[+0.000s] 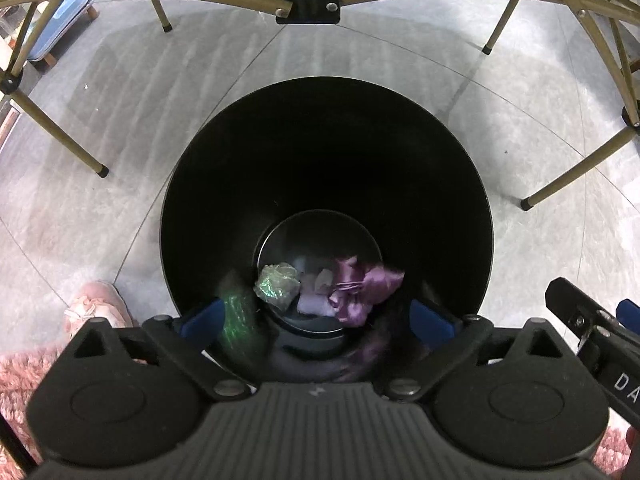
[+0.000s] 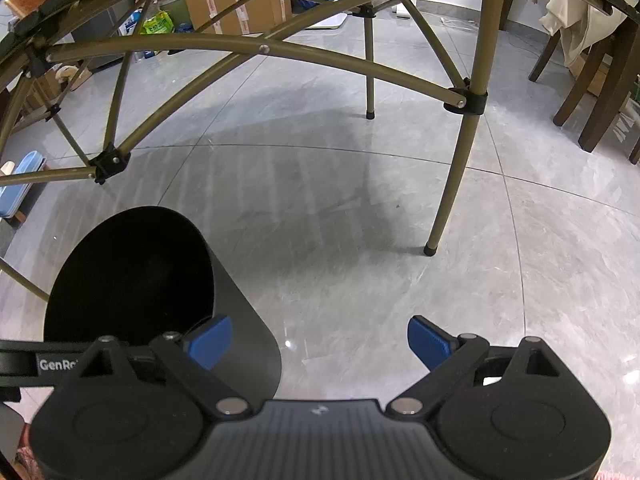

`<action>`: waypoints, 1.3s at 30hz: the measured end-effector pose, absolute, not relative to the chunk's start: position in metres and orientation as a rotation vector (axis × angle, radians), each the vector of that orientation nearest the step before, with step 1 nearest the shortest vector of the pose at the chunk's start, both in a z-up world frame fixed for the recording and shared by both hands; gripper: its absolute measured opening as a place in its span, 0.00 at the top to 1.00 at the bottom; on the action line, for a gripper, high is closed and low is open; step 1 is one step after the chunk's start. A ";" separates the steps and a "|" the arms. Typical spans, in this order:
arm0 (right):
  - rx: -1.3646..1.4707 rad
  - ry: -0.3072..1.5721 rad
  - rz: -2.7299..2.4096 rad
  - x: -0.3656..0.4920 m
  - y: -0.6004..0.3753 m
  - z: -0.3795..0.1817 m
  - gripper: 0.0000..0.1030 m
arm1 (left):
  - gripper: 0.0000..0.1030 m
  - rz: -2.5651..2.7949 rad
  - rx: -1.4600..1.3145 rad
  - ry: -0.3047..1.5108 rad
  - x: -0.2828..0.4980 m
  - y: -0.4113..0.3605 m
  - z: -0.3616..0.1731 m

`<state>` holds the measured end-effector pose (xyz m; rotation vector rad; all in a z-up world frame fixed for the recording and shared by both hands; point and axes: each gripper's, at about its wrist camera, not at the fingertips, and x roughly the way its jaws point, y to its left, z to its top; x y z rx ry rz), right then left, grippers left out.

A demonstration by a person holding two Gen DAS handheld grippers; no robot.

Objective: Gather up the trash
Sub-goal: 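Raise both tools back toward the remaining items on the table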

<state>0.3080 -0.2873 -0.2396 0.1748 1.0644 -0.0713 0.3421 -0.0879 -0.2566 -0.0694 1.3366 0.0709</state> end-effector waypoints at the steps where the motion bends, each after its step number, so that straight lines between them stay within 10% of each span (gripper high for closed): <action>1: 0.174 1.065 -0.070 0.308 -0.287 -0.240 0.08 | 0.02 0.071 -0.067 1.335 0.342 -0.088 -0.256; 26: 0.179 1.041 -0.069 0.305 -0.289 -0.233 0.08 | 0.02 0.083 -0.035 1.266 0.339 -0.089 -0.242; 39: 0.081 0.757 -0.037 0.296 -0.279 -0.172 0.08 | 0.02 0.108 0.019 0.925 0.325 -0.079 -0.174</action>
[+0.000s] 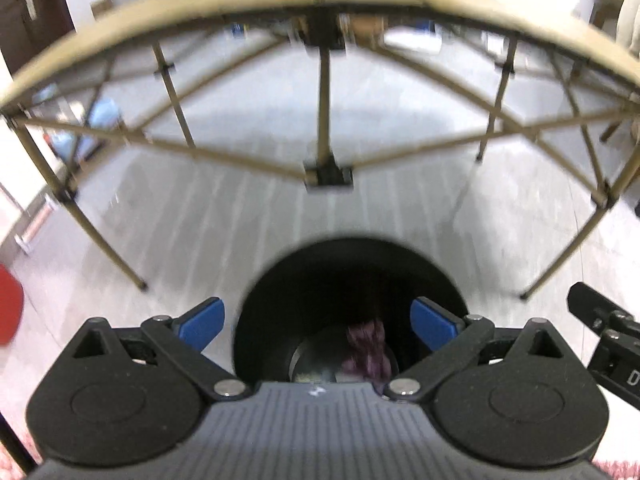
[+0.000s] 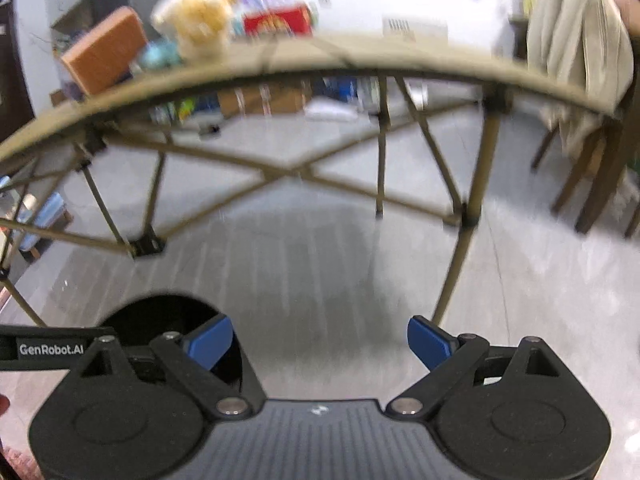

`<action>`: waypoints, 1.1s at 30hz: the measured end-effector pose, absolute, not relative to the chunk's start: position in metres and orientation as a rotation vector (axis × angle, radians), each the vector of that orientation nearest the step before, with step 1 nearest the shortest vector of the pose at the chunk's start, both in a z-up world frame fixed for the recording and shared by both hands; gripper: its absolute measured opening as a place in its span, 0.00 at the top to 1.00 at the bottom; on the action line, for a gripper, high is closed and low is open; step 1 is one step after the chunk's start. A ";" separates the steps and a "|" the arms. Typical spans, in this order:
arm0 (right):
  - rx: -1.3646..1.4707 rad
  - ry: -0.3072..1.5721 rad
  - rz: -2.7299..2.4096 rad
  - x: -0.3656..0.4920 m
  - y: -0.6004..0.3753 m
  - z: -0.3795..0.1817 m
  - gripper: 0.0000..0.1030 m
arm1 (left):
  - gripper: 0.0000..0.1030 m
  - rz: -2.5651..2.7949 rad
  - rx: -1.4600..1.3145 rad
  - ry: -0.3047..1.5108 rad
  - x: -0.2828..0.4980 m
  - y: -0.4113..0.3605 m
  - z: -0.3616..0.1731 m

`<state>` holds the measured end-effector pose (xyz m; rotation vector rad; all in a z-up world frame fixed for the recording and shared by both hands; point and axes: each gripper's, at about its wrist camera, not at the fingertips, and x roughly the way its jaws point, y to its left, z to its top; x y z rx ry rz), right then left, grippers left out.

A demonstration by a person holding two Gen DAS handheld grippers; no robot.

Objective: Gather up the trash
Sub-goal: 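Raise both tools back toward the remaining items on the table, then grasp the yellow-white plush with the right tool while the left tool grasps the sponge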

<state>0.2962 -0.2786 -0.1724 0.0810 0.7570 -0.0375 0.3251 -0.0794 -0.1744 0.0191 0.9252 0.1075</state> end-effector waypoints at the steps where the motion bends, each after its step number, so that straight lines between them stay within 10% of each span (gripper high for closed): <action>1: 0.066 0.722 -0.032 0.294 -0.277 -0.165 0.08 | 0.02 0.111 0.018 0.895 0.323 -0.078 -0.168; 33: 0.047 0.244 0.093 0.374 -0.230 -0.037 0.00 | 0.00 0.210 -0.137 0.416 0.375 0.000 -0.043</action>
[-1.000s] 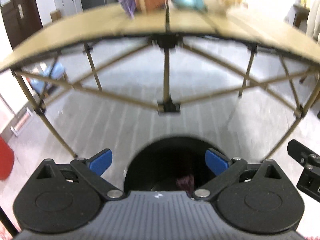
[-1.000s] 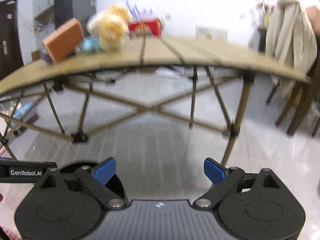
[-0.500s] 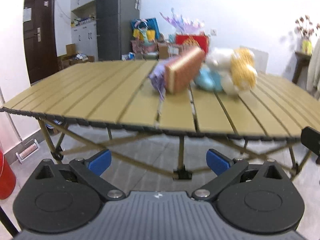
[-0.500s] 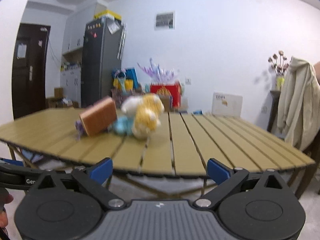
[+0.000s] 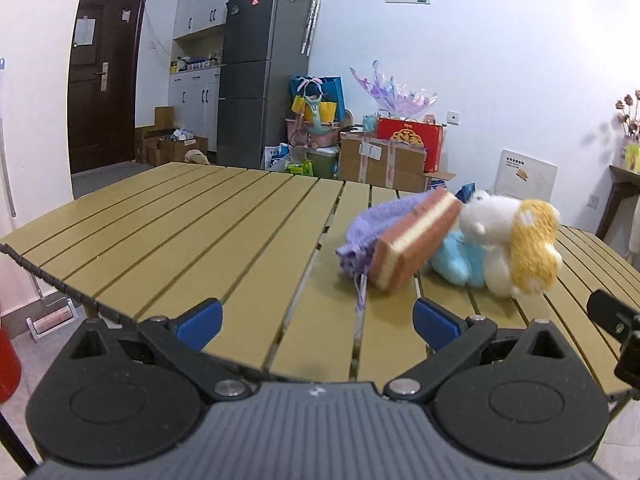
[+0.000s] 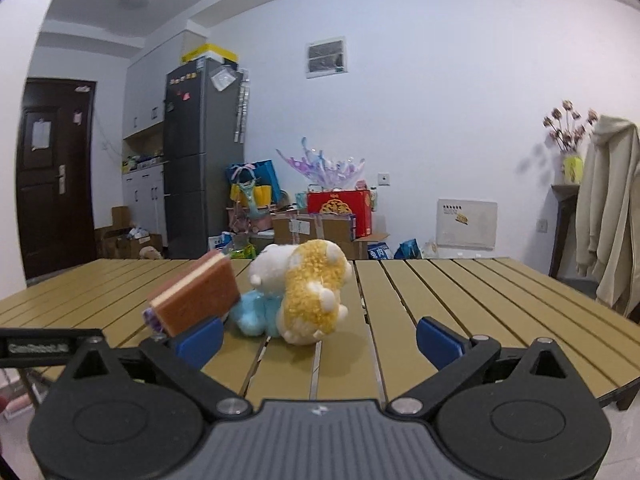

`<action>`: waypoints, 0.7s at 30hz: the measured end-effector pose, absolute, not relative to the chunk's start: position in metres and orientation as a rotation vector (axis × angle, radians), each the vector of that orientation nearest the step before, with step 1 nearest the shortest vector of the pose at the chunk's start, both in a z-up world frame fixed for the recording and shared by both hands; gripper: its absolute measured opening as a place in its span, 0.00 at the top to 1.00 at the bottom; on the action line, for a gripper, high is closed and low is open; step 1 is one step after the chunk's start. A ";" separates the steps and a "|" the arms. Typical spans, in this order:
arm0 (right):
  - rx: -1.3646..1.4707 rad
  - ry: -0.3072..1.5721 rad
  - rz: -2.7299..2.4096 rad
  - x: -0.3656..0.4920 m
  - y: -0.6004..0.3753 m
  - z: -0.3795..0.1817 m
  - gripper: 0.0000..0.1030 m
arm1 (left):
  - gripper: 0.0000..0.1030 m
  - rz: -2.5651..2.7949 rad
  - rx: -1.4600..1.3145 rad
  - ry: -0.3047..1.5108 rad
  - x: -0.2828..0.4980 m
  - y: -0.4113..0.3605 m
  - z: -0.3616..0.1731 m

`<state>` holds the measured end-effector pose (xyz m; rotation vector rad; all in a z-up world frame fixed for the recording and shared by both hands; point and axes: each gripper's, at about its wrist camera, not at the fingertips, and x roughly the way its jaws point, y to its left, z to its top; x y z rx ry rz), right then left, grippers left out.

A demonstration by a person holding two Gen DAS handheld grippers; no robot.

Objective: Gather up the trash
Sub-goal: 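Grasp the yellow-white plush with the right tool while the left tool grasps the sponge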

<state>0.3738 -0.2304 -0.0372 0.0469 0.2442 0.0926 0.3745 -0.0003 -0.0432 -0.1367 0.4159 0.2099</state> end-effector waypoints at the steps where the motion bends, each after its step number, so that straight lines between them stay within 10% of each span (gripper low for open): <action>1: 0.055 0.250 0.089 0.380 -0.230 -0.039 0.00 | 0.00 0.211 -0.135 0.416 0.380 0.001 -0.042; 21: 0.080 0.342 0.025 0.504 -0.205 -0.056 0.14 | 0.00 0.228 -0.150 0.387 0.449 0.003 -0.031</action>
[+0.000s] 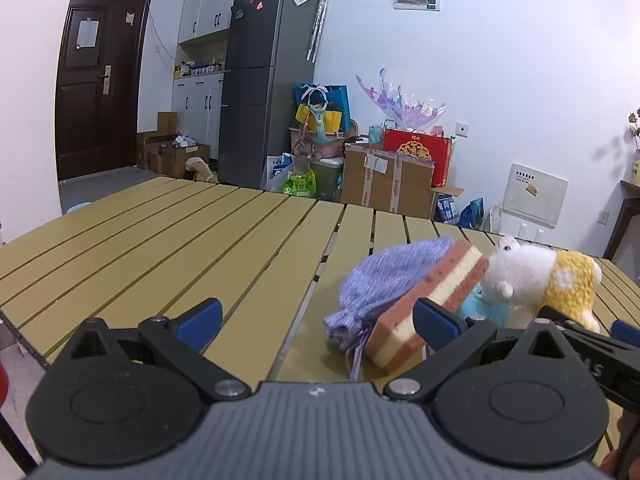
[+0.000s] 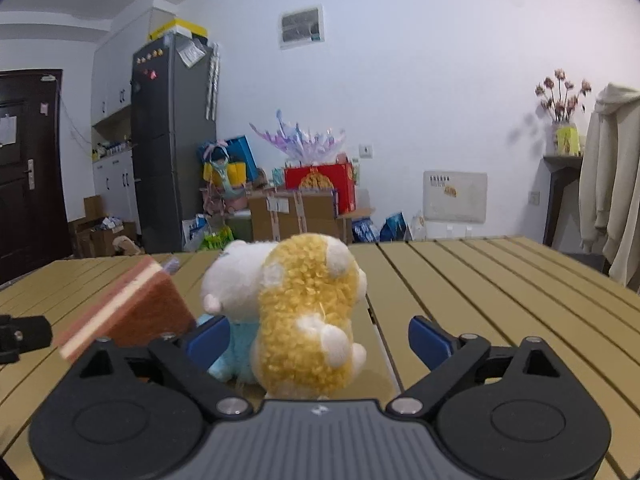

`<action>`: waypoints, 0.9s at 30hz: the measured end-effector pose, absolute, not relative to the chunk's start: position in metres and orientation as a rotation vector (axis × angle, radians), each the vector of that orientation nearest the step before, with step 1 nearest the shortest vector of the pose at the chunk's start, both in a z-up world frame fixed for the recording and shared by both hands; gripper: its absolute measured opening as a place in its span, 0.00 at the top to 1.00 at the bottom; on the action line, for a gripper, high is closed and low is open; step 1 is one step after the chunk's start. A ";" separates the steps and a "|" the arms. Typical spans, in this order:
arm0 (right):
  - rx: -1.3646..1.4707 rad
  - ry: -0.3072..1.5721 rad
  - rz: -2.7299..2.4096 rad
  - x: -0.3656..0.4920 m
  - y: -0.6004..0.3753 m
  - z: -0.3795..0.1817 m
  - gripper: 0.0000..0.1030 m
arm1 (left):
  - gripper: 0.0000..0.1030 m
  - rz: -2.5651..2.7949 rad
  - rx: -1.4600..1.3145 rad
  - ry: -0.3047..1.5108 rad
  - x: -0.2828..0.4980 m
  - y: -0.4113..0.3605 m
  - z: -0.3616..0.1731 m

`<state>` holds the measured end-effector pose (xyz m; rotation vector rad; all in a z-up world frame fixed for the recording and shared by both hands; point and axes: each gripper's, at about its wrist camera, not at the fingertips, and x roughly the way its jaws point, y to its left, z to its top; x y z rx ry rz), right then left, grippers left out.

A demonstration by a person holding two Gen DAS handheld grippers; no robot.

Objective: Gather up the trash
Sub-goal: 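Grasp the yellow-white plush with the right tool while the left tool grasps the sponge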

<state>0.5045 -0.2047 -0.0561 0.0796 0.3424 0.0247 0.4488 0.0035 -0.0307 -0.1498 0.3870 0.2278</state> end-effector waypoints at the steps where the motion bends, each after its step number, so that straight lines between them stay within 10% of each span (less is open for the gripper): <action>1: 0.084 0.362 0.024 0.511 -0.205 -0.057 0.21 | 0.00 0.227 -0.149 0.386 0.451 0.003 -0.031; 4: 0.119 0.430 0.050 0.530 -0.208 -0.062 0.44 | 0.00 0.216 -0.149 0.396 0.459 0.000 -0.033; 27: 0.257 0.314 0.087 0.514 -0.260 -0.061 0.49 | 0.00 0.108 -0.031 0.369 0.491 -0.046 -0.051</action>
